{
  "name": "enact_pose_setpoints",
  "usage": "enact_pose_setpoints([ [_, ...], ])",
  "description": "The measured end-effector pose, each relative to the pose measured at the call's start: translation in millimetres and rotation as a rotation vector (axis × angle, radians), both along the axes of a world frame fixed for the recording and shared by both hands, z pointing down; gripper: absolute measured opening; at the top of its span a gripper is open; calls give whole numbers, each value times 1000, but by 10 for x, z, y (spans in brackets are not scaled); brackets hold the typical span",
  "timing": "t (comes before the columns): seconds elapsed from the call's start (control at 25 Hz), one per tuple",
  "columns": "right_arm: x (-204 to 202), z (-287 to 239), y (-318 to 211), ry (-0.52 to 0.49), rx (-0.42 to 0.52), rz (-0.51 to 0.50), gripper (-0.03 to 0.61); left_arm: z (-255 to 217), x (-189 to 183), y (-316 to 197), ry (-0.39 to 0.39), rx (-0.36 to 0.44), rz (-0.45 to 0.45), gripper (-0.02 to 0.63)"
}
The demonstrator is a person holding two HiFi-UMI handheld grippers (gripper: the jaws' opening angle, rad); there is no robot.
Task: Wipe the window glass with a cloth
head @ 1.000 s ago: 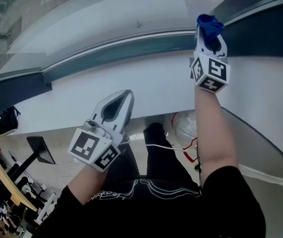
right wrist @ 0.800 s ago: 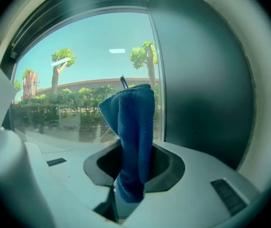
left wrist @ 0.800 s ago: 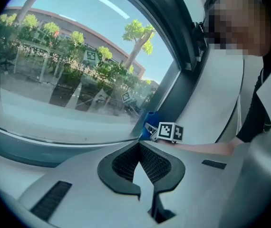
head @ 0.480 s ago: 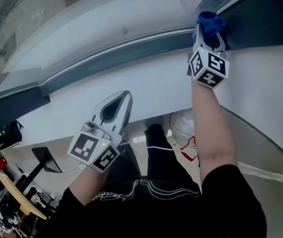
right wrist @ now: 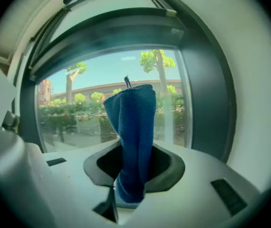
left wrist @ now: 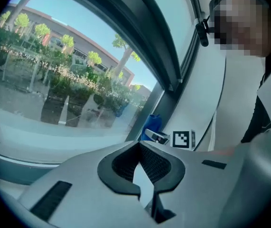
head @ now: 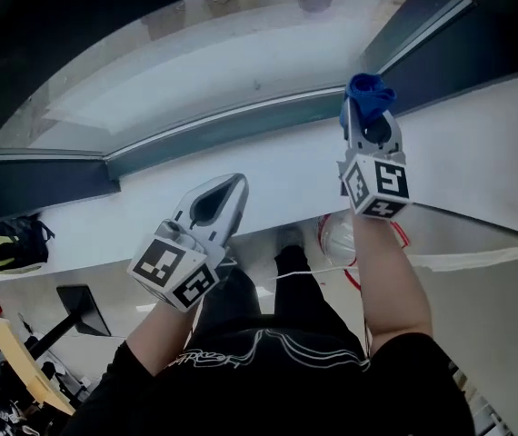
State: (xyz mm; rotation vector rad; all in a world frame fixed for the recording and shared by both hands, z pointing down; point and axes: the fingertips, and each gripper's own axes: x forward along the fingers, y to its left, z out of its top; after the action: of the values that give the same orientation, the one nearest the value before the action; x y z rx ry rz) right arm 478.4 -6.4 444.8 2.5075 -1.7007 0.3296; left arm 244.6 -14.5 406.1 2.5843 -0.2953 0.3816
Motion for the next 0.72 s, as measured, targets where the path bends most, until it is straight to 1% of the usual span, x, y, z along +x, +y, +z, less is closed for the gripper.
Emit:
enact_pose_setpoints([
  [0.08, -537, -464, -27, -9, 13, -133, 94, -398, -235, -98, 35, 29, 24, 5],
  [0.16, -1056, -1022, -67, -11, 33, -268, 94, -887, -491, -209, 82, 75, 32, 5],
  [0.2, -1309, -1317, -55, -18, 47, -320, 94, -1151, -643, -248, 101, 100, 35, 6],
  [0.28, -1794, -1891, 41, -66, 81, -390, 92, -1683, -981, -279, 133, 139, 37, 5],
  [0.4, -2464, -2736, 163, -136, 132, -501, 94, -2425, -1458, -285, 170, 177, 37, 5],
  [0.56, -3198, -3679, 130, -143, 161, -682, 92, -3230, -1943, -257, 207, 263, 60, 5],
  [0.64, -3475, -3978, 111, -153, 159, -759, 94, -3576, -2117, -207, 236, 323, 72, 5],
  [0.72, -3692, -4164, 114, -149, 146, -812, 94, -3818, -2262, -163, 241, 376, 81, 5],
])
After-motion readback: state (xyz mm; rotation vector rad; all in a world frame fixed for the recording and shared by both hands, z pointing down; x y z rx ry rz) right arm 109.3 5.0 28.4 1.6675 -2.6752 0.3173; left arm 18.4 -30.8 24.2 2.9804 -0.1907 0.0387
